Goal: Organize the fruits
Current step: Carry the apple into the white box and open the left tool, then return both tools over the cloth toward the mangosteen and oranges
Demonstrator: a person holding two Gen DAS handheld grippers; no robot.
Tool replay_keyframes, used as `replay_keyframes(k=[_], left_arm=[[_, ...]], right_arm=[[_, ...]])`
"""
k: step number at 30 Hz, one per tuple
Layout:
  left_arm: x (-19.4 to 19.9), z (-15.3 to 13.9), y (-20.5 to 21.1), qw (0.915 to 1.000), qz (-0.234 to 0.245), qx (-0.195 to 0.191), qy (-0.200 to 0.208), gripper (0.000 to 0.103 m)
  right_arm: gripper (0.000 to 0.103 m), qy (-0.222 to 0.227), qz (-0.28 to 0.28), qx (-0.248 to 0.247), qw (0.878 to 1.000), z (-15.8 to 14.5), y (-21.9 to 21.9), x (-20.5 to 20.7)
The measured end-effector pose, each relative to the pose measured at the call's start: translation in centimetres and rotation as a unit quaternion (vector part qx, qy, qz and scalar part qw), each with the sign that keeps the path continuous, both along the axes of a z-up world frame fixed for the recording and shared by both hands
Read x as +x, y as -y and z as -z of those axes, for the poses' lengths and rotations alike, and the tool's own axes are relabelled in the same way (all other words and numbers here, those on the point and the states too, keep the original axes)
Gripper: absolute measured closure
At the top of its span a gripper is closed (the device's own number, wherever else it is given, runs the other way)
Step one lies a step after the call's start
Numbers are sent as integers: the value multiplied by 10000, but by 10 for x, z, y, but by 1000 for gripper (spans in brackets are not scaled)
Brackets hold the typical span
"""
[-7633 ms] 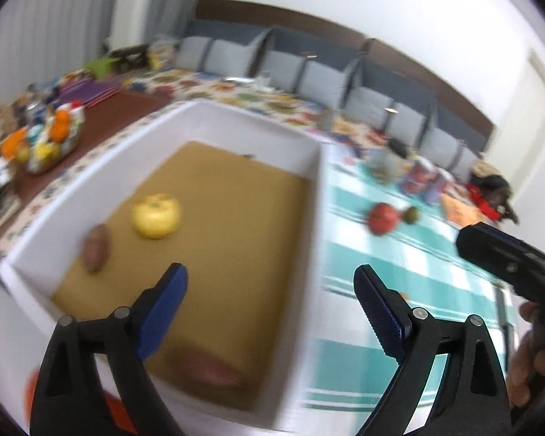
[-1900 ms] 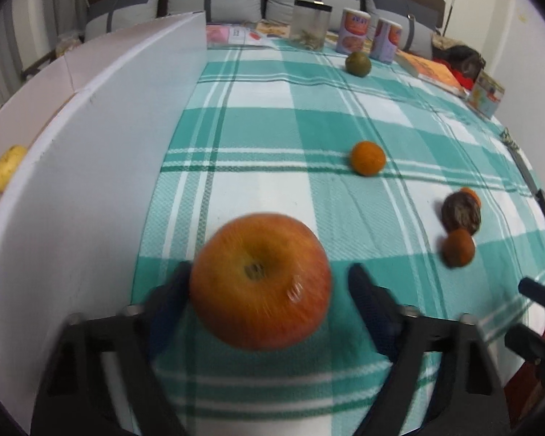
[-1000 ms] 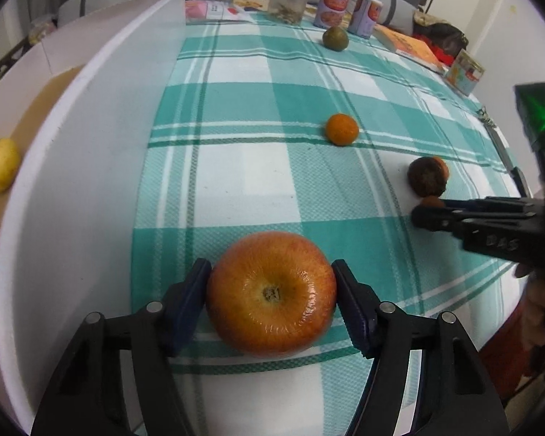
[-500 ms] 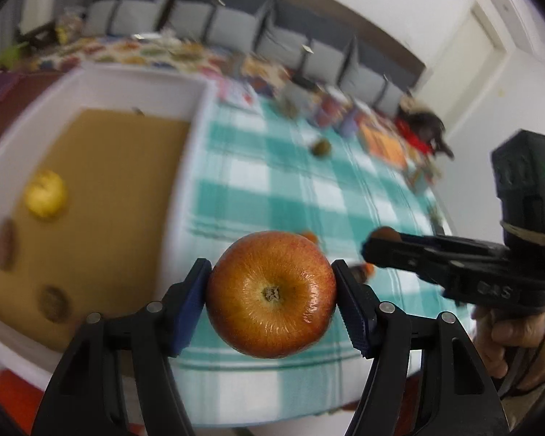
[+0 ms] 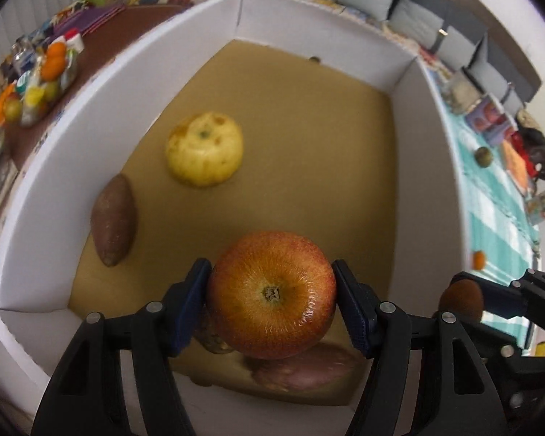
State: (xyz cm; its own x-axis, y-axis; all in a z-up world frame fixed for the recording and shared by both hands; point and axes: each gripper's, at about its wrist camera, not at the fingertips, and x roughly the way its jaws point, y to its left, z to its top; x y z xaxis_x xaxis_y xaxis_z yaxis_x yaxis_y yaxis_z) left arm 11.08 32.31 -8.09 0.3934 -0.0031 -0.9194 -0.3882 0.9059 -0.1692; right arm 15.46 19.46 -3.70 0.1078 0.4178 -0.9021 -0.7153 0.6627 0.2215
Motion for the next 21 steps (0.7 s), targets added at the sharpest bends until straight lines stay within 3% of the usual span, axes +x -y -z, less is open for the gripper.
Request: replay_keyframes(k=[3, 7, 11, 13, 16, 17, 21], left_arm=[[-3, 5, -4, 10000, -91, -21, -32, 33], [-9, -16, -8, 9993, -200, 98, 303, 22], [-25, -58, 0, 9948, -274, 144, 967, 18], [-32, -79, 14, 9906, -201, 161, 1340, 14], [-46, -106, 49, 9813, 30, 205, 1913, 10], [-49, -111, 62, 9783, 133, 189, 2058, 9], [-54, -111, 131, 9680, 710, 99, 2406, 8]], right_arm=[[70, 54, -28, -215, 9997, 13, -7, 2], [41, 144, 47, -49, 9999, 6, -1, 3], [40, 481, 166, 323, 9982, -30, 16, 1], [38, 792, 255, 574, 9949, -54, 35, -5], [26, 1243, 514, 835, 9874, -77, 78, -17], [21, 1386, 616, 858, 9847, -80, 92, -21], [20, 2006, 1241, 694, 9693, -66, 169, -35]])
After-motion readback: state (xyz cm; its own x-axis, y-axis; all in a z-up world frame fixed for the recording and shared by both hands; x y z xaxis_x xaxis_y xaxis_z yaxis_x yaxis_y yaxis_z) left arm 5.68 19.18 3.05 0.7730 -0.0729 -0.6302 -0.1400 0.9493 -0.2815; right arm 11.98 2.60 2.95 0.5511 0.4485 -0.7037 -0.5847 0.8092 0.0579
